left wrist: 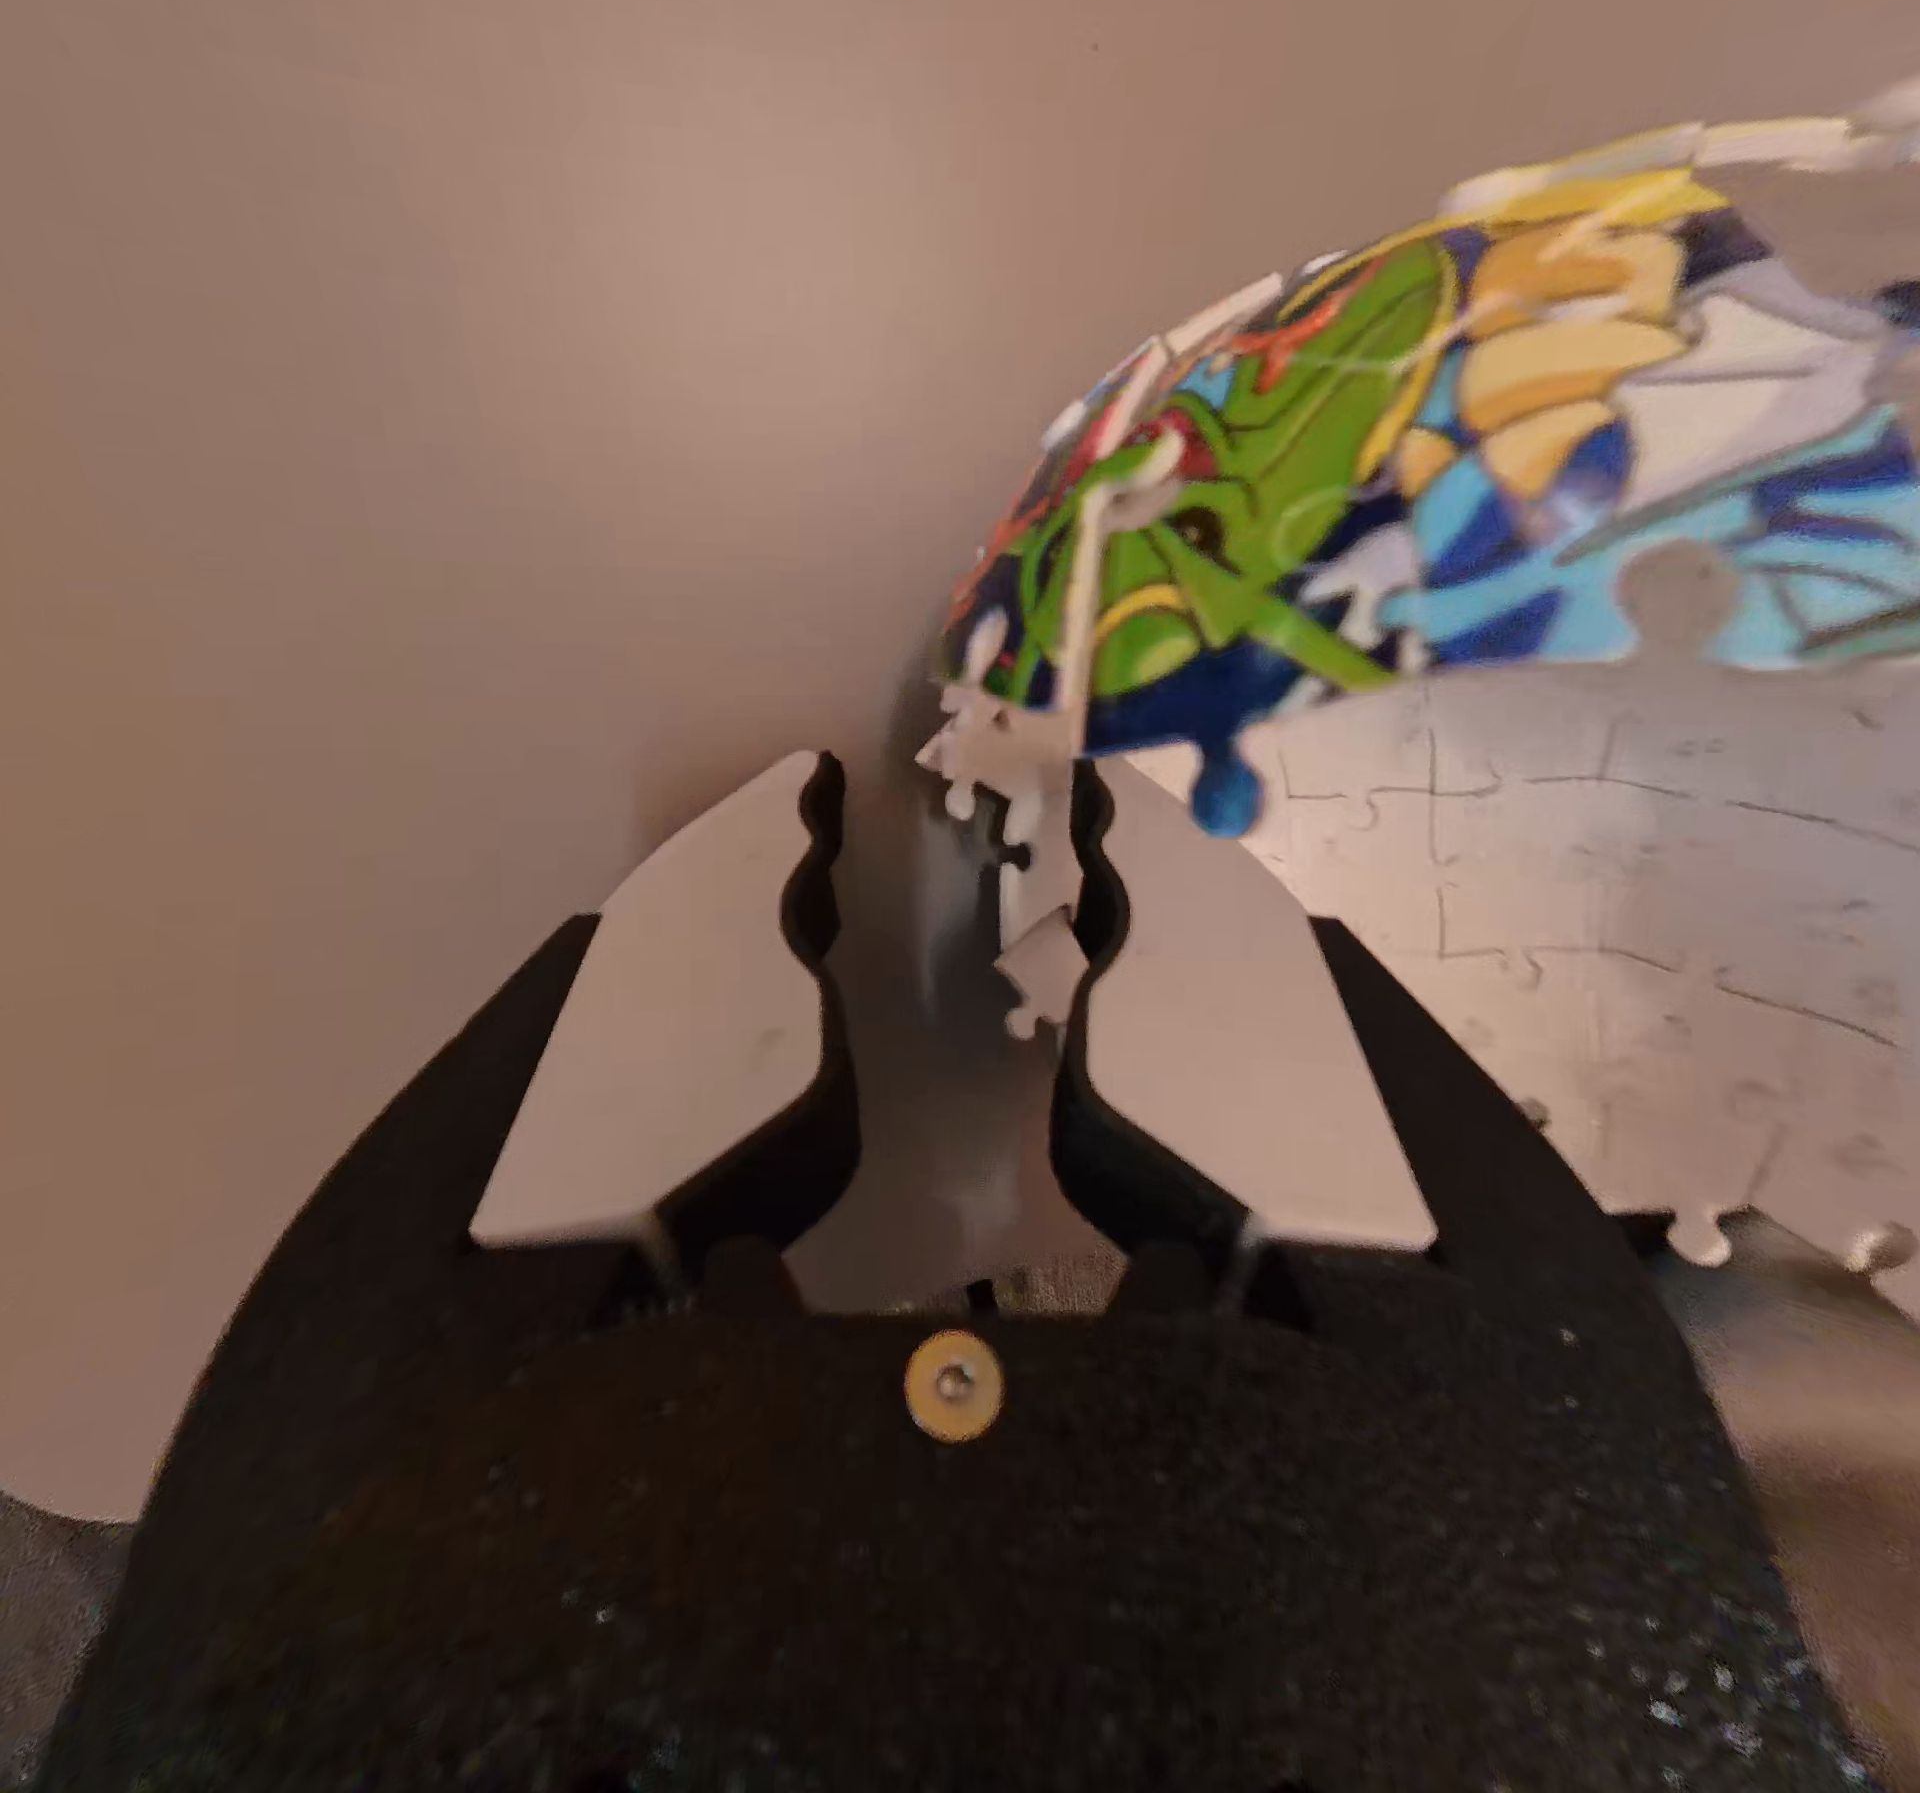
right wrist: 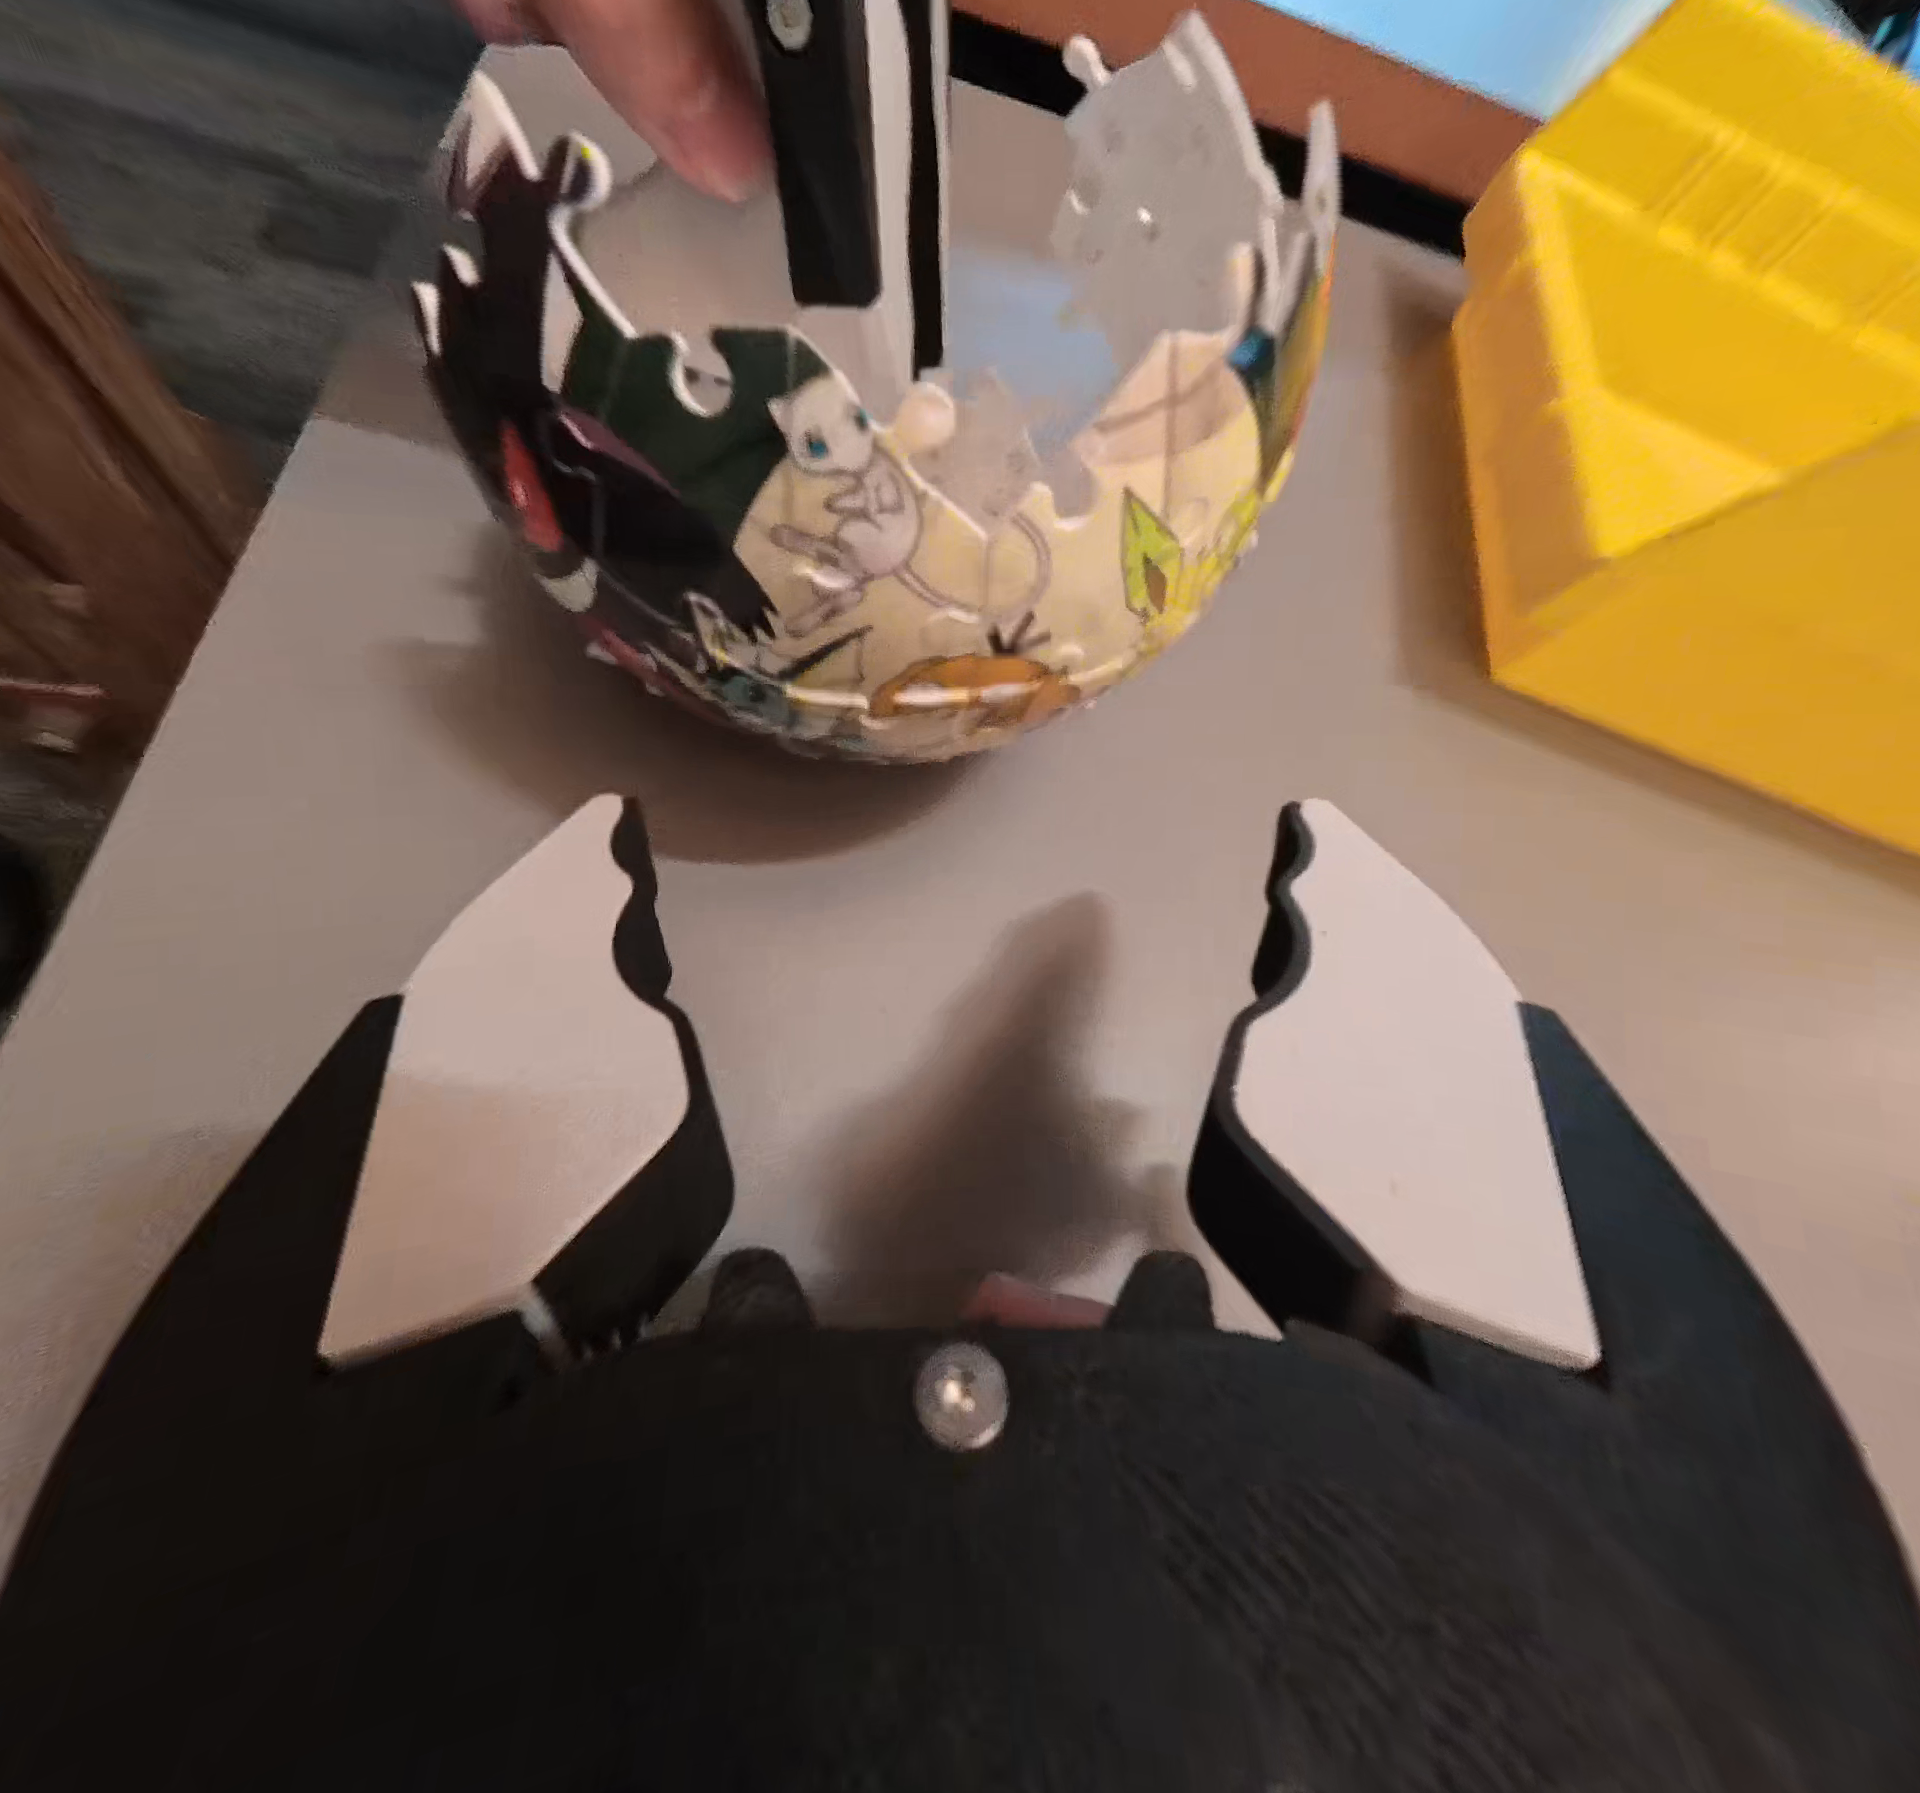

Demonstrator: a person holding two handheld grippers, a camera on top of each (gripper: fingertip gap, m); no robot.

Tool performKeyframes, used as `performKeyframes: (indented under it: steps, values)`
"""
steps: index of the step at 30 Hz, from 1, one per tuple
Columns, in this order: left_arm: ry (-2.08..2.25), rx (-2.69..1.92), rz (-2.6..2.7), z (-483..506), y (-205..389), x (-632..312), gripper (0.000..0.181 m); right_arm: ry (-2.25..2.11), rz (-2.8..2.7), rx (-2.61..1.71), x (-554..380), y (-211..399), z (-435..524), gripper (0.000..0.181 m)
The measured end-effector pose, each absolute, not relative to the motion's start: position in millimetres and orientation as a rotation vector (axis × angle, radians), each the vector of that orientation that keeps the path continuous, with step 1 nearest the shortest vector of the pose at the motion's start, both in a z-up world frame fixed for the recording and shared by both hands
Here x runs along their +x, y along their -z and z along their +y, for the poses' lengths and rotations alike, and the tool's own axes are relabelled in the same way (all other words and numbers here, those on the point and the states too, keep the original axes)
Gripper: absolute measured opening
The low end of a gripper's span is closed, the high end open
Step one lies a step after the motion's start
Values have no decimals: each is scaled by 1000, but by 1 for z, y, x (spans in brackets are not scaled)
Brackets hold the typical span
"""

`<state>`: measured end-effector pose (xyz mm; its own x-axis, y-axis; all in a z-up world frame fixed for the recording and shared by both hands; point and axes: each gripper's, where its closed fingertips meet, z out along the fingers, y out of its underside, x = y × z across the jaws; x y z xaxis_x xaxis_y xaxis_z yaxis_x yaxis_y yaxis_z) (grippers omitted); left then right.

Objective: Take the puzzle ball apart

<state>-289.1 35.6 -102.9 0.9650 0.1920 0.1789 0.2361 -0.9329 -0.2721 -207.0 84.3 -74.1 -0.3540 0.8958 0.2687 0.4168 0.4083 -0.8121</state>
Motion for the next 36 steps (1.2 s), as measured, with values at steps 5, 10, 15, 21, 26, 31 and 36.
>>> performKeyframes:
  steps: [5,10,15,21,26,31,36]
  values:
    - [113,-2738,-245,38,105,-292,43,-866,-1955,-872,-221,65,65,116]
    - [34,-2659,-146,37,106,-295,49,-986,-1905,-825,-232,51,54,116]
    - [-1,-2609,-56,33,105,-300,58,-974,-1939,-715,-238,52,41,119]
    - [34,-2568,-43,27,106,-301,60,-1088,-1915,-623,-245,36,35,120]
    - [31,-2555,-66,25,106,-301,60,-1092,-1927,-540,-250,35,29,125]
    - [19,-2544,-86,23,106,-296,54,-1034,-1871,-462,-249,35,24,122]
    - [21,-2524,-95,18,105,-291,55,-1013,-1836,-429,-245,36,23,122]
